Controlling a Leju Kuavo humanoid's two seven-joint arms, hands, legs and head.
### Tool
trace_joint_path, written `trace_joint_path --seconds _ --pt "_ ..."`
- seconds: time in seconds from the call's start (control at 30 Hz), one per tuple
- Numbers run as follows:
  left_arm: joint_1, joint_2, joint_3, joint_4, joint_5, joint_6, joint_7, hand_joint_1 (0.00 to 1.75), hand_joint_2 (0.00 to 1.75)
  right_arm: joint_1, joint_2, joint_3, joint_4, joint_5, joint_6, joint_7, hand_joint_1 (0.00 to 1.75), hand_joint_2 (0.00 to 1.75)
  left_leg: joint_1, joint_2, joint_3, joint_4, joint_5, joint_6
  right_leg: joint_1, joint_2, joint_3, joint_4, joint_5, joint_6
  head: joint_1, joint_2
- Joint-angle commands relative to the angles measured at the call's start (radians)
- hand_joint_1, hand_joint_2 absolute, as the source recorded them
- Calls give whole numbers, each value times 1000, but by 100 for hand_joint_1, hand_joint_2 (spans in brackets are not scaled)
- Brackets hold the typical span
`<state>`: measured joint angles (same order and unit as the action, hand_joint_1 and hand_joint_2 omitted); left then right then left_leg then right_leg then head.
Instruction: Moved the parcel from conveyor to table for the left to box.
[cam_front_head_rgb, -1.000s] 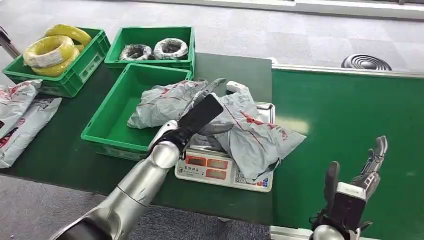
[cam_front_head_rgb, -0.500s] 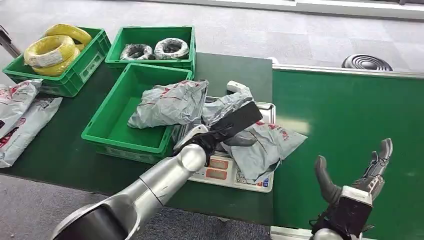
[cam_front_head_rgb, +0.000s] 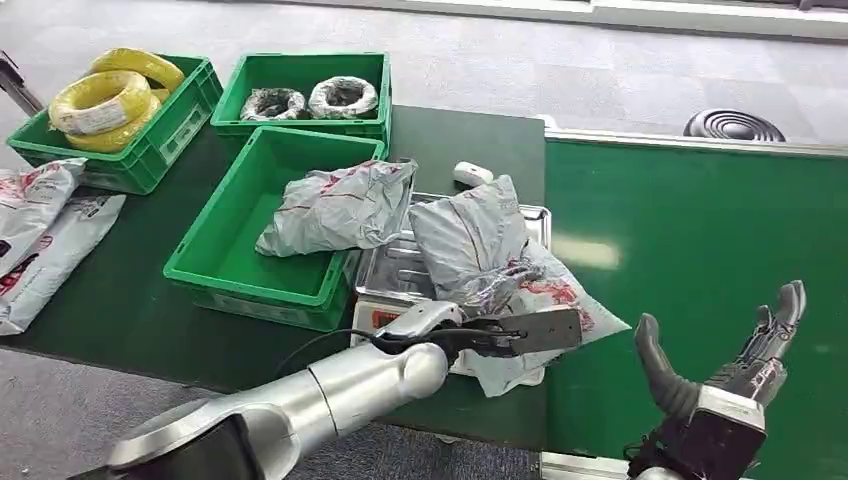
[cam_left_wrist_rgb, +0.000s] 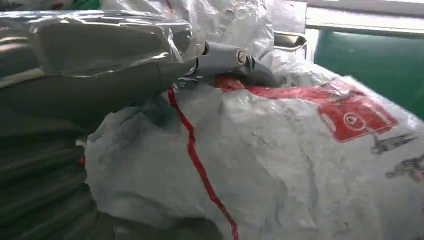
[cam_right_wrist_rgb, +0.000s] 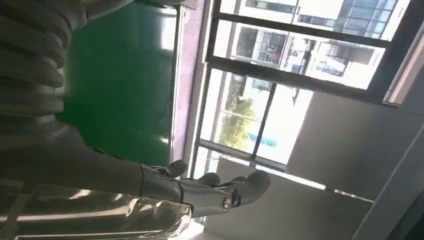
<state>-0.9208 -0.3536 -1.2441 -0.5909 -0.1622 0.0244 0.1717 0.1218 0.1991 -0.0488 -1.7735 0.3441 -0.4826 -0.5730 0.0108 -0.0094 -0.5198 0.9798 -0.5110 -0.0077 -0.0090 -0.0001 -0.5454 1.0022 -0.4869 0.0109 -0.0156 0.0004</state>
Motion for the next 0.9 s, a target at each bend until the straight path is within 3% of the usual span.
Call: trace_joint_path --seconds 0.03,0.9 --pt "-9 5 -169 88 -52 -19 34 162 175 -17 12 -12 40 -36 22 -19 0 175 0 2 1 -2 1 0 0 1 1 -2 2 0 0 0" --pt "-12 5 -168 89 -52 -18 34 162 175 -19 12 -12 41 -36 22 -19 0 175 0 2 5 -2 1 0 0 2 4 -2 2 0 0 0"
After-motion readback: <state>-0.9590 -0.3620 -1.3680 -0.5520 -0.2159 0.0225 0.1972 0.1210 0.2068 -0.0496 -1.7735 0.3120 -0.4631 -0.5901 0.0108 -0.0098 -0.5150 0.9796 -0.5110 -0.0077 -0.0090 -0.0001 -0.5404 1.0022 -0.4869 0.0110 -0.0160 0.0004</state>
